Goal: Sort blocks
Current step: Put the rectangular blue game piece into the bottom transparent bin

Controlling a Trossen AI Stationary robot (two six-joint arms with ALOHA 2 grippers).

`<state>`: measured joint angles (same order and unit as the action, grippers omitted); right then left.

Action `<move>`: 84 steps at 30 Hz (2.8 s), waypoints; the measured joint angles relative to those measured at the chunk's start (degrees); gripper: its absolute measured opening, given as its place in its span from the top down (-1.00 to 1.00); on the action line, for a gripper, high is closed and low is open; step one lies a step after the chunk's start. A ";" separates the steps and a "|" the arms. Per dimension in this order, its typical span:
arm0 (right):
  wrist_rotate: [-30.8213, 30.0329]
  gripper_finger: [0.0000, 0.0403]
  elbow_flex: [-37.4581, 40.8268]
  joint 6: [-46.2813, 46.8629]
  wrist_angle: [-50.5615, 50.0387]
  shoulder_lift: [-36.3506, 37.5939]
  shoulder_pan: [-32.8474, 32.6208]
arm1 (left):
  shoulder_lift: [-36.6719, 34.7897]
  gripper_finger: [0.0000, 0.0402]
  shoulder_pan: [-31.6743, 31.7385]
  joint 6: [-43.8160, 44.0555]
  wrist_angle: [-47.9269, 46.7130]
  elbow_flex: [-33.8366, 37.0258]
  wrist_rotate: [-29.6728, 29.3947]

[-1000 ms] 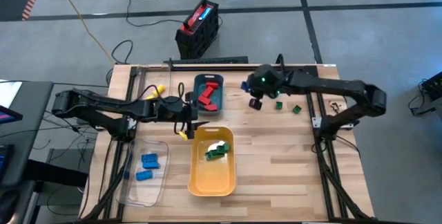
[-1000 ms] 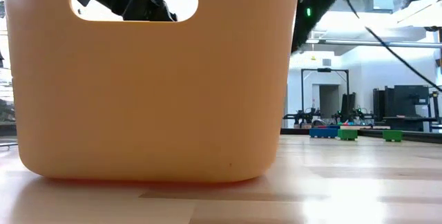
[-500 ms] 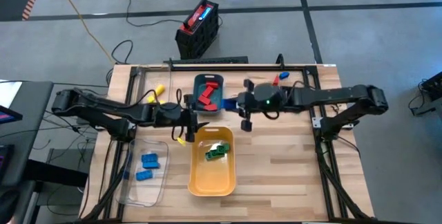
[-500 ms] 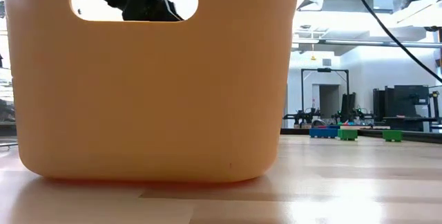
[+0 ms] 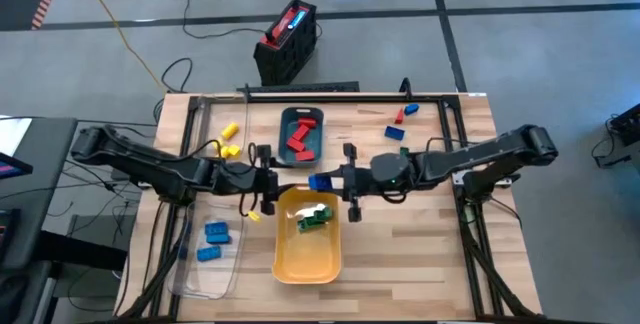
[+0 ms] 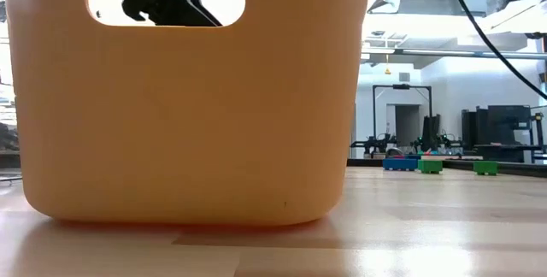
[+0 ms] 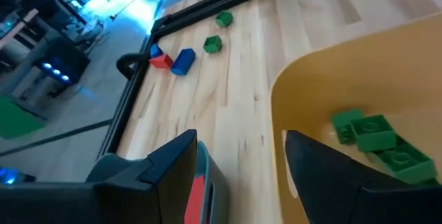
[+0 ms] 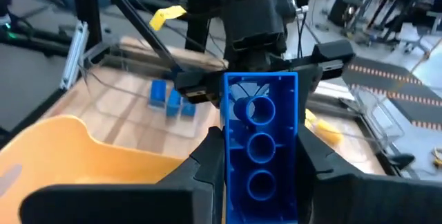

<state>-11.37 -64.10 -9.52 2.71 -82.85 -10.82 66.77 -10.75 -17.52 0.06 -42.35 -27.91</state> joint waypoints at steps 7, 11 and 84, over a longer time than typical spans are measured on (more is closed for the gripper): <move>-0.13 0.50 6.46 0.94 9.80 -0.07 -2.11 | -5.69 -0.08 -0.98 0.50 1.21 4.18 -0.01; -0.32 0.50 7.90 1.97 13.59 0.00 -4.02 | -10.53 -0.08 -0.98 2.76 3.02 9.62 -0.03; -0.69 0.50 -5.48 -1.68 5.01 -17.84 1.02 | -7.51 -0.09 -9.75 9.98 21.54 12.63 -0.89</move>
<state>-12.05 -69.58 -11.20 7.72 -100.68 -9.80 59.25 -20.49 -7.55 21.61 -29.71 -28.80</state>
